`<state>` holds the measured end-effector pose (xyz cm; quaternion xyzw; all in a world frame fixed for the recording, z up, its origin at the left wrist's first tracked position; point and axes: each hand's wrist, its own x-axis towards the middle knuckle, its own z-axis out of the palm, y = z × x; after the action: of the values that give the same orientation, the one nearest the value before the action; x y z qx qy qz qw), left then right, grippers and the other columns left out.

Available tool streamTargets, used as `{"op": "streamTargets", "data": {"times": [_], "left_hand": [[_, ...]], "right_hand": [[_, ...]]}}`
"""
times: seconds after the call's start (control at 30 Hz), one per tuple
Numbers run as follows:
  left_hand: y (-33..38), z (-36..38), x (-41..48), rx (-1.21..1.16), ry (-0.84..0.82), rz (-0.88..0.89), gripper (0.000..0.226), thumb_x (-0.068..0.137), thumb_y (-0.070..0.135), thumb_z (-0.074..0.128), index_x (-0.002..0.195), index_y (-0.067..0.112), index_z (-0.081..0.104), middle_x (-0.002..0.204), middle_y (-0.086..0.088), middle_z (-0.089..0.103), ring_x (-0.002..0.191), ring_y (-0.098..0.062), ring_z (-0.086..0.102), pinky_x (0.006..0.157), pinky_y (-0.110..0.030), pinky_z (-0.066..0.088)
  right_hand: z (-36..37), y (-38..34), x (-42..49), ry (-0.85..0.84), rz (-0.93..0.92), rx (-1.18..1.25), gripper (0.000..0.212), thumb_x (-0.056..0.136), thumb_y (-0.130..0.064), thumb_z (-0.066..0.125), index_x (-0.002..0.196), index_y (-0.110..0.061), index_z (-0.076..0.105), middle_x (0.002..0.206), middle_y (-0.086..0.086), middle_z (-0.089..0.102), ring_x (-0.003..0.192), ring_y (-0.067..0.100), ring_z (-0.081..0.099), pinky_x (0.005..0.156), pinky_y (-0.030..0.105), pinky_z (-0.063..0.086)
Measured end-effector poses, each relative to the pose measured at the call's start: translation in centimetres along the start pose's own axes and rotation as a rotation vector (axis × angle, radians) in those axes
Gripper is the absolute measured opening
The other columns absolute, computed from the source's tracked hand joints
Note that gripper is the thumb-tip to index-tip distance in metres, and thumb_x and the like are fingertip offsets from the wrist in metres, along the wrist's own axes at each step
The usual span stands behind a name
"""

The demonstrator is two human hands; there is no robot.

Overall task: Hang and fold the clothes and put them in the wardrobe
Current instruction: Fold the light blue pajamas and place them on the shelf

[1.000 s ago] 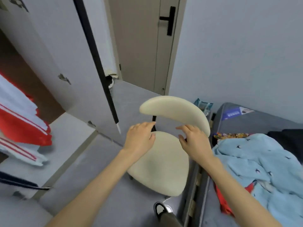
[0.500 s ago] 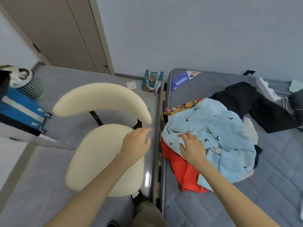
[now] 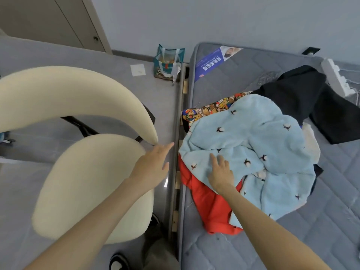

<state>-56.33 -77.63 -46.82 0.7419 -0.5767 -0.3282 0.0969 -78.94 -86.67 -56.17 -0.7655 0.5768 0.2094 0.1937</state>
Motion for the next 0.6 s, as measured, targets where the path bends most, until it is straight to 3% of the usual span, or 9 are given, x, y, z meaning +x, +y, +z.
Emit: {"op": "streamTargets", "data": {"times": [0.17, 0.3, 0.37, 0.47, 0.53, 0.6], "left_hand": [[-0.9, 1.6, 0.1, 0.060, -0.054, 0.010, 0.061, 0.100, 0.024, 0.044, 0.153, 0.030, 0.015, 0.149, 0.001, 0.035, 0.122, -0.020, 0.048, 0.093, -0.032, 0.044], [0.2, 1.4, -0.4, 0.110, -0.061, 0.044, 0.065, 0.099, 0.024, 0.043, 0.154, 0.031, 0.009, 0.152, -0.001, 0.029, 0.125, -0.022, 0.044, 0.094, -0.033, 0.044], [1.5, 0.8, -0.7, 0.110, -0.034, 0.079, 0.073, 0.098, 0.025, 0.047, 0.153, 0.034, 0.000, 0.157, -0.004, 0.020, 0.134, -0.024, 0.037, 0.098, -0.034, 0.043], [4.0, -0.7, -1.4, 0.055, 0.033, 0.116, 0.094, 0.093, 0.029, 0.056, 0.146, 0.043, -0.020, 0.161, -0.004, -0.001, 0.139, -0.026, 0.029, 0.098, -0.035, 0.044], [5.4, -2.2, -1.8, -0.014, 0.105, 0.159, 0.102, 0.088, 0.029, 0.063, 0.140, 0.046, -0.023, 0.161, -0.003, -0.010, 0.144, -0.026, 0.019, 0.103, -0.038, 0.042], [6.4, -4.1, -2.3, -0.066, 0.169, 0.240, 0.103, 0.083, 0.031, 0.068, 0.143, 0.046, -0.014, 0.161, 0.000, -0.011, 0.148, -0.025, 0.009, 0.110, -0.043, 0.034]], "right_hand": [[0.5, 1.2, 1.1, 0.103, -0.039, -0.164, 0.042, 0.090, 0.001, 0.047, 0.130, -0.007, 0.041, 0.136, 0.009, 0.040, 0.121, 0.026, 0.039, 0.094, 0.033, 0.037], [-3.3, 0.3, -1.3, 0.252, -0.093, 0.022, 0.030, 0.093, -0.002, 0.039, 0.122, -0.008, 0.044, 0.108, 0.011, 0.056, 0.103, 0.030, 0.051, 0.083, 0.036, 0.036], [-6.4, -0.6, -3.8, 0.331, -0.202, 0.287, 0.017, 0.097, -0.006, 0.042, 0.113, -0.005, 0.048, 0.090, 0.016, 0.057, 0.087, 0.035, 0.053, 0.072, 0.042, 0.039], [-11.1, -2.4, -8.5, 0.406, -0.428, 0.471, 0.012, 0.098, -0.012, 0.044, 0.108, -0.009, 0.049, 0.085, 0.011, 0.056, 0.079, 0.029, 0.051, 0.069, 0.045, 0.043], [-14.1, -3.7, -11.7, 0.471, -0.590, 0.485, 0.012, 0.096, -0.016, 0.041, 0.107, -0.018, 0.047, 0.081, 0.002, 0.051, 0.076, 0.019, 0.044, 0.066, 0.035, 0.040], [-16.5, -4.8, -14.6, 0.524, -0.713, 0.476, 0.014, 0.093, -0.015, 0.040, 0.105, -0.022, 0.044, 0.081, -0.007, 0.043, 0.074, 0.012, 0.038, 0.065, 0.027, 0.035]]}}
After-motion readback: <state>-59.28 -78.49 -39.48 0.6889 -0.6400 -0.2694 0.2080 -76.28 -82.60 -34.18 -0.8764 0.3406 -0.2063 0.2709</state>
